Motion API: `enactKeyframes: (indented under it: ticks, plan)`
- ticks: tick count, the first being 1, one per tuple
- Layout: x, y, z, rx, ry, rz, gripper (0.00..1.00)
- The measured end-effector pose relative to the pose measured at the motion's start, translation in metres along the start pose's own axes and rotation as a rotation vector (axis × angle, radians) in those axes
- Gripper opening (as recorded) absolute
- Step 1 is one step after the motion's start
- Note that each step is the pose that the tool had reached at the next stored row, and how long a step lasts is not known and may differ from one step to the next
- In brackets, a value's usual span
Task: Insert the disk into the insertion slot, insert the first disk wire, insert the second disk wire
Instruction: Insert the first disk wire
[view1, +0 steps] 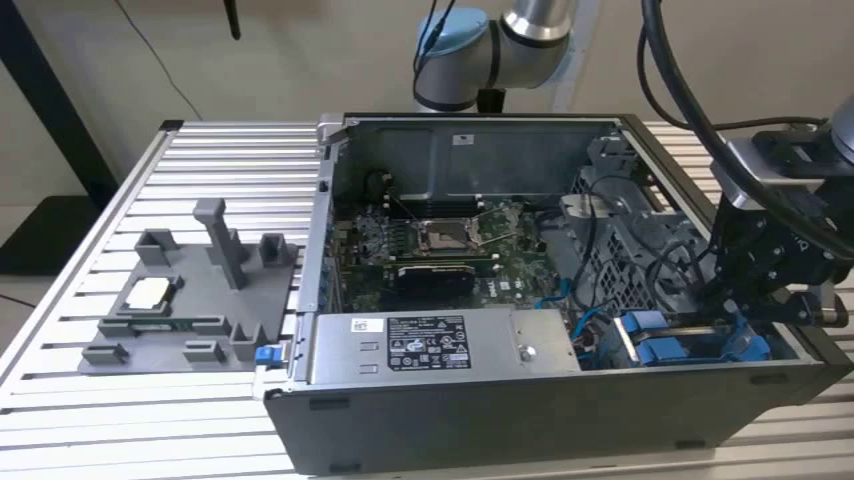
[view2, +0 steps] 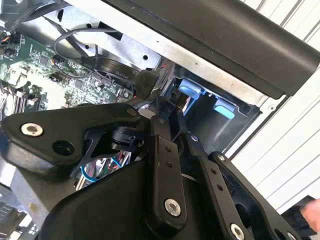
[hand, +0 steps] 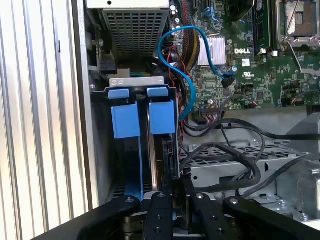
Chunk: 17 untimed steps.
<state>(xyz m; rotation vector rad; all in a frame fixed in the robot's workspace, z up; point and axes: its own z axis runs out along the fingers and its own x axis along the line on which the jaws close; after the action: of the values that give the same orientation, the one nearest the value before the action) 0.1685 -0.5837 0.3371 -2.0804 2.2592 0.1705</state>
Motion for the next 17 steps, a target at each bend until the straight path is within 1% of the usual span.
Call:
enactKeyframes:
  ticks: [8,11,15,17]
  plan:
    - [0.0003,-0.0001,0.0020,-0.0047,0.0007,0.005,0.20]
    - [0.0007,-0.0002,0.0033,-0.0051,-0.0012,0.005,0.20]
    - [0.0012,-0.0002,0.0028,-0.0051,0.0000,0.005,0.20]
    - [0.0015,-0.0003,0.0049,-0.0050,0.0005,0.005,0.20]
